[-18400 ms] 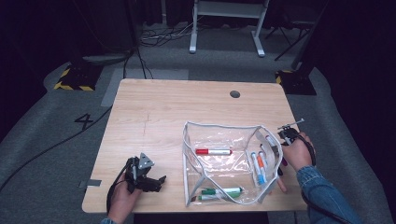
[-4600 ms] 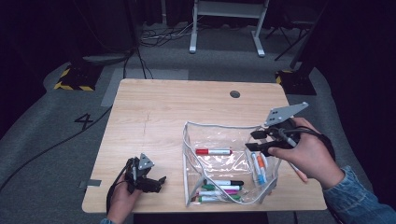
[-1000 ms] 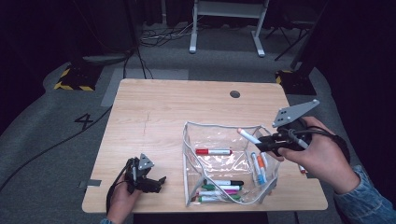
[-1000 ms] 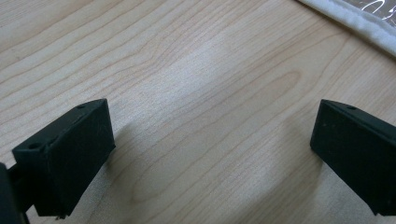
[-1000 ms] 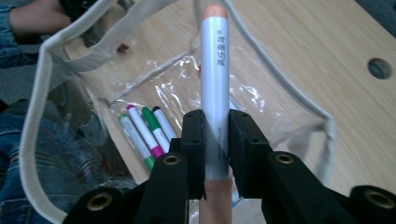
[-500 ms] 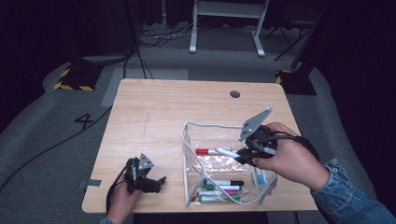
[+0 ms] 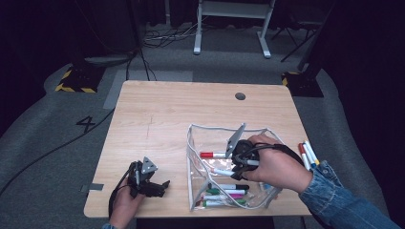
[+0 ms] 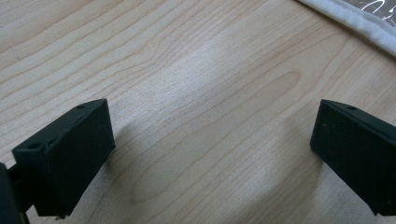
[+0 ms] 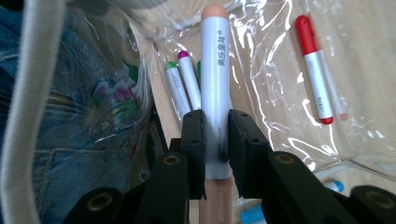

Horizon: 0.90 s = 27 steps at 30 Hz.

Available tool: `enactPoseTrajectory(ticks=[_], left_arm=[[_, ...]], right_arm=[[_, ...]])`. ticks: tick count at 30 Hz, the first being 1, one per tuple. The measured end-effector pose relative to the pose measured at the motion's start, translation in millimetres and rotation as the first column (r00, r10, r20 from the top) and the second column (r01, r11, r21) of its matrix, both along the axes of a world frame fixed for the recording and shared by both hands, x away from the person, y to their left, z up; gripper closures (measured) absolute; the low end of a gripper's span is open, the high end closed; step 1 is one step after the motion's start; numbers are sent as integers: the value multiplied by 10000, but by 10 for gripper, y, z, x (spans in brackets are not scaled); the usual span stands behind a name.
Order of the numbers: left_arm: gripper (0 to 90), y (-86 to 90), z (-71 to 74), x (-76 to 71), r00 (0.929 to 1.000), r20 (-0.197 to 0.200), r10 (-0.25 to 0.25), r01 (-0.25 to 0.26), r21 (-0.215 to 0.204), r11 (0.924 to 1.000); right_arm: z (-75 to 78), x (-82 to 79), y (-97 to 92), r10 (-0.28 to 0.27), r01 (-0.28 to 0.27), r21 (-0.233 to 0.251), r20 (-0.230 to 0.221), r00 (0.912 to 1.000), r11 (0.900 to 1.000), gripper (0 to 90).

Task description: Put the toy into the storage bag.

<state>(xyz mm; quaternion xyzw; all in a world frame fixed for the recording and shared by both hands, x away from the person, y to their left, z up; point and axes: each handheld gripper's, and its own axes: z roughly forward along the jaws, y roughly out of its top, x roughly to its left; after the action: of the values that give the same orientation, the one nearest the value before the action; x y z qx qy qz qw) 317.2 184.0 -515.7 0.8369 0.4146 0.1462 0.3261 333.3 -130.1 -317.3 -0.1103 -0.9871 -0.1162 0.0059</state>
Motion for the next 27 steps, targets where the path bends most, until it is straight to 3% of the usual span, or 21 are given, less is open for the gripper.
enactPoseTrajectory(ticks=[9,14,16,27], left_arm=[[0,0,0,0,10000,1,-2,2,0,10000],[0,0,0,-4,10000,9,-4,4,17,10000],[0,7,3,3,9998,176,-47,44,137,9999],[0,5,3,0,9999,109,-43,41,100,9999]], right_arm=[[-205,74,167,313,-346,-750,-448,9985,9966,771],[-332,101,256,445,-511,-931,-708,9965,9943,770],[-390,119,281,549,-617,-936,-735,9958,9937,770],[-686,231,255,514,-605,-857,-1049,9932,9945,769]])
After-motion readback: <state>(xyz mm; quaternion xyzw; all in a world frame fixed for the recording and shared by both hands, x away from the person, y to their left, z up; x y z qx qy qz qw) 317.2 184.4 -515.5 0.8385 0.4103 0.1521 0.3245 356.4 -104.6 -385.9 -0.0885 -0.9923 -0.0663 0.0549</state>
